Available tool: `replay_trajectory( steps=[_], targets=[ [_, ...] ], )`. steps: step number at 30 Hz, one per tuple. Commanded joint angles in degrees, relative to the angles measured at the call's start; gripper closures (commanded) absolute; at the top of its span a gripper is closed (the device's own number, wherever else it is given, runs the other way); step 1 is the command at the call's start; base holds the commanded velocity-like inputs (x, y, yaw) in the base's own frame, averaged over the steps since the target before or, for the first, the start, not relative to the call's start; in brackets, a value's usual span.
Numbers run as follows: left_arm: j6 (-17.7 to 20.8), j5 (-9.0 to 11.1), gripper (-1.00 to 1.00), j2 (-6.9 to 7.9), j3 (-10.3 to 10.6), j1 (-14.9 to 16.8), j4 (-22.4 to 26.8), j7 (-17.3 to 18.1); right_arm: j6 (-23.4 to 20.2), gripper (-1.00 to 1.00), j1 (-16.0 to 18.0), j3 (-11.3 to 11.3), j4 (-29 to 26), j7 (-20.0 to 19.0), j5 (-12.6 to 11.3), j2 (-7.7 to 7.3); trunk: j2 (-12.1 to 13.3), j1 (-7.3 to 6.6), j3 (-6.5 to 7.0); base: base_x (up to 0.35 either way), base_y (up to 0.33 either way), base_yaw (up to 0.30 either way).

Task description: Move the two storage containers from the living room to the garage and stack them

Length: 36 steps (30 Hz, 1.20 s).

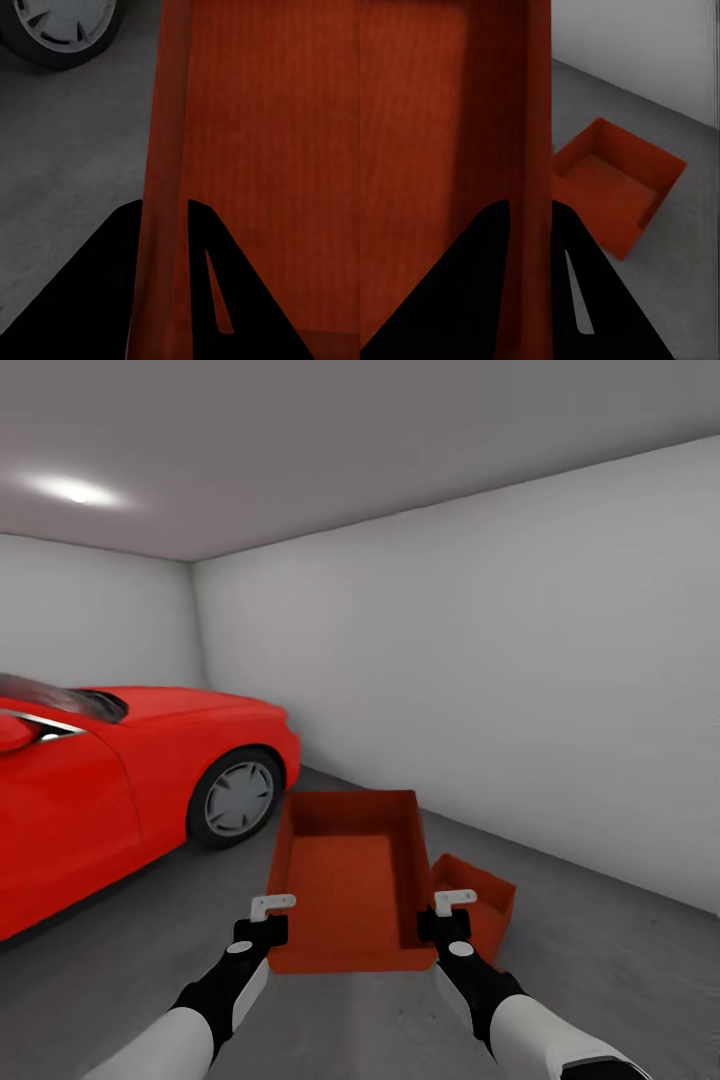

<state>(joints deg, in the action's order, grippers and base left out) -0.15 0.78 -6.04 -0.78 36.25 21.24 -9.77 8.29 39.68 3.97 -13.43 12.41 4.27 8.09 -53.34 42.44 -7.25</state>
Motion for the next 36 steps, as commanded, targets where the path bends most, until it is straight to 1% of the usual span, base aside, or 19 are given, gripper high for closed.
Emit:
replay_trajectory(
  steps=[1, 36],
  targets=[
    [-3.02, -0.78, 1.0, 2.08, -0.89, 0.05, 0.47, -0.96, 0.09, 1.0, 0.03, -0.54, 0.24, 0.51, -0.14, -0.6, -0.06, 0.04, -0.09, 0.306, 0.203, -0.285],
    [-3.02, -0.78, 1.0, 2.08, -0.89, 0.05, 0.47, -0.96, 0.15, 1.0, 0.04, -0.54, 0.24, 0.51, -0.14, -0.61, -0.06, 0.04, -0.09, 0.306, 0.203, -0.285]
  ],
)
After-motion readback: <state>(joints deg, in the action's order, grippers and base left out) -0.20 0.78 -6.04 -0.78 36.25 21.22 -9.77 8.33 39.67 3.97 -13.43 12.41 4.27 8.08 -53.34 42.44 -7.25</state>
